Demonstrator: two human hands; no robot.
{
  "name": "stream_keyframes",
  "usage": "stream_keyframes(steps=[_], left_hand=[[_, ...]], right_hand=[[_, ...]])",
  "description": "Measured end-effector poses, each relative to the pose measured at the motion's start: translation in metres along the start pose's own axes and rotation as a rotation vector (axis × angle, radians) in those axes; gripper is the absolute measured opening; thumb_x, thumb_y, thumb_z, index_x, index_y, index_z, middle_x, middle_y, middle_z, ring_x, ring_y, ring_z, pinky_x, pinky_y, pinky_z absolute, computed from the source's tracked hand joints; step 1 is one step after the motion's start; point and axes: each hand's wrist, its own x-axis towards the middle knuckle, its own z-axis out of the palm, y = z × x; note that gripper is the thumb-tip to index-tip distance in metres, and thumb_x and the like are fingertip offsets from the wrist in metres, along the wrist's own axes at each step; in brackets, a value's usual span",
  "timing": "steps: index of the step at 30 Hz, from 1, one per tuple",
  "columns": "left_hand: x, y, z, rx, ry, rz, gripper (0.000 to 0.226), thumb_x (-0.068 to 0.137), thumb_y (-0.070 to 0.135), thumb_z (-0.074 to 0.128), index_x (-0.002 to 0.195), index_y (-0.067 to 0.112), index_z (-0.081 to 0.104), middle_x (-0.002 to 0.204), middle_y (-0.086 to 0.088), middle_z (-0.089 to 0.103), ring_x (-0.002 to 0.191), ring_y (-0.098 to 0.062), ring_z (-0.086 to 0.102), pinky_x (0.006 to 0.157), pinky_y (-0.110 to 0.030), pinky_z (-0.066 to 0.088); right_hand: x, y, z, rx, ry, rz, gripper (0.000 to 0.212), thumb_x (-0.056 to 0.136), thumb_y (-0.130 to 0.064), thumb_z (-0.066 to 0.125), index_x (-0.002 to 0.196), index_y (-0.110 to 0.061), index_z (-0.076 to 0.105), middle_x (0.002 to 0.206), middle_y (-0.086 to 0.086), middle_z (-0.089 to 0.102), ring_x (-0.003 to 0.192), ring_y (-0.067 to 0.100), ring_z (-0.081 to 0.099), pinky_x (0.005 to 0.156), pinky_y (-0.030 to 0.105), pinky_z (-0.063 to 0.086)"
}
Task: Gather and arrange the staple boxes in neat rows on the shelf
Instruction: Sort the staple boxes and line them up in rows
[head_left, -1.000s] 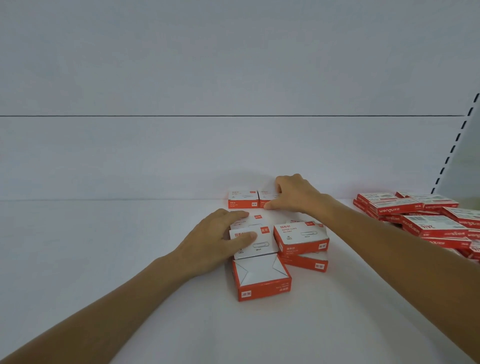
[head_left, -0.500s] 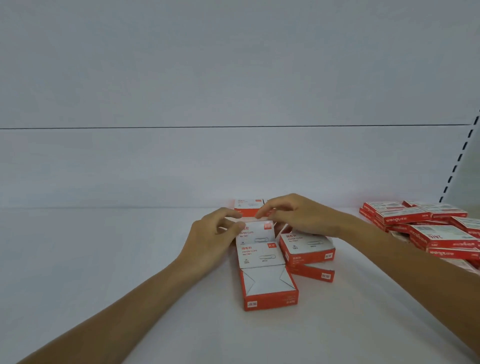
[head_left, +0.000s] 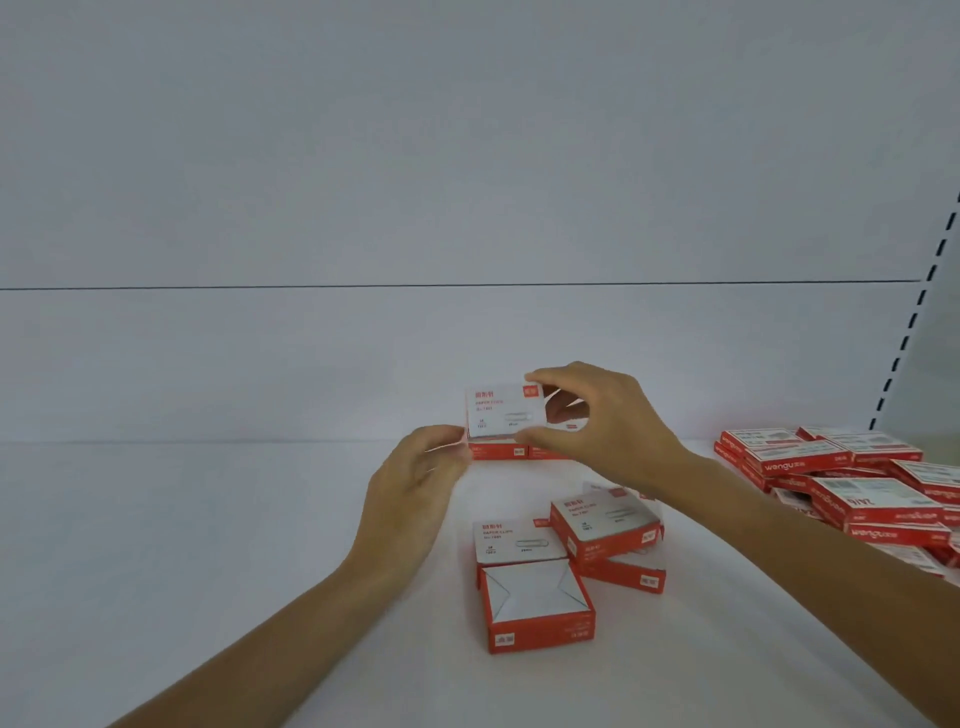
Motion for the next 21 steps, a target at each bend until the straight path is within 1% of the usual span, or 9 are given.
stream_keyframes(steps=[3,6,7,9,12,14,16,18,21], left_hand=[[-0.008,0.000,0.005,0.198,-0.106,0.104,0.036,0.087,0.015,0.059,0.106,0.042,0.044,0.105,0.031,0.048,0.100,0.011,0.049,0.080,-0.006,0.037],[-0.009,-0.002,0.005,0.302,-0.105,0.158,0.044,0.086,0.018,0.060,0.108,0.048,0.036,0.104,0.035,0.041,0.099,0.013,0.046,0.077,-0.002,0.035],[-0.009,-0.002,0.004,0.338,-0.098,0.184,0.046,0.086,0.019,0.061,0.112,0.047,0.036,0.106,0.035,0.041,0.100,0.011,0.047,0.077,-0.001,0.035],[-0.008,-0.002,0.001,0.408,-0.085,0.221,0.049,0.086,0.020,0.061,0.127,0.037,0.039,0.114,0.028,0.041,0.105,0.005,0.047,0.084,-0.002,0.034],[-0.009,-0.002,0.002,0.488,-0.104,0.216,0.056,0.086,0.025,0.061,0.137,0.027,0.038,0.119,0.023,0.036,0.109,0.002,0.042,0.090,-0.014,0.035],[-0.008,-0.005,0.004,0.515,-0.134,0.168,0.055,0.086,0.029,0.059,0.137,0.026,0.038,0.123,0.019,0.040,0.111,0.000,0.043,0.093,-0.019,0.038],[-0.006,-0.010,0.002,0.545,-0.156,0.102,0.049,0.086,0.031,0.059,0.132,0.023,0.046,0.129,0.012,0.048,0.115,-0.006,0.047,0.100,-0.026,0.040],[-0.004,-0.012,0.000,0.567,-0.155,0.052,0.040,0.087,0.030,0.058,0.126,0.022,0.055,0.130,0.008,0.055,0.118,-0.009,0.049,0.103,-0.030,0.040],[-0.004,-0.011,-0.002,0.621,-0.174,0.020,0.035,0.088,0.028,0.055,0.122,0.021,0.058,0.128,0.007,0.057,0.118,-0.009,0.049,0.102,-0.025,0.039]], right_hand=[[-0.001,-0.005,-0.001,-0.020,0.046,-0.027,0.062,0.077,-0.028,0.073,0.132,-0.017,0.048,0.121,-0.002,0.053,0.090,0.006,0.056,0.079,0.002,0.044],[-0.002,-0.006,0.000,-0.062,0.019,-0.048,0.062,0.078,-0.028,0.072,0.134,-0.022,0.046,0.123,-0.003,0.049,0.087,0.006,0.054,0.077,0.003,0.044],[-0.002,-0.005,0.001,-0.059,0.006,-0.049,0.060,0.077,-0.028,0.073,0.132,-0.021,0.049,0.121,-0.002,0.051,0.086,0.005,0.053,0.076,0.000,0.043],[-0.001,-0.004,0.000,-0.051,-0.019,-0.022,0.058,0.077,-0.028,0.073,0.130,-0.018,0.052,0.119,0.000,0.054,0.087,0.005,0.053,0.073,-0.005,0.040],[0.001,-0.003,0.000,-0.056,-0.057,0.029,0.059,0.078,-0.031,0.072,0.132,-0.019,0.051,0.120,-0.001,0.055,0.087,0.006,0.054,0.070,-0.001,0.044],[0.002,-0.003,0.002,-0.064,-0.112,0.083,0.057,0.077,-0.033,0.072,0.129,-0.022,0.051,0.119,-0.001,0.058,0.080,0.006,0.057,0.065,0.004,0.048],[0.002,-0.002,0.006,-0.062,-0.189,0.148,0.045,0.077,-0.033,0.073,0.117,-0.025,0.053,0.117,0.000,0.060,0.077,0.007,0.059,0.062,0.011,0.050],[0.001,0.000,0.011,-0.118,-0.289,0.194,0.035,0.077,-0.034,0.072,0.106,-0.022,0.057,0.118,0.001,0.060,0.083,0.012,0.060,0.065,0.014,0.047],[0.003,0.002,0.016,-0.177,-0.382,0.247,0.031,0.079,-0.032,0.070,0.105,-0.016,0.064,0.122,0.002,0.058,0.096,0.014,0.059,0.066,0.016,0.043]])
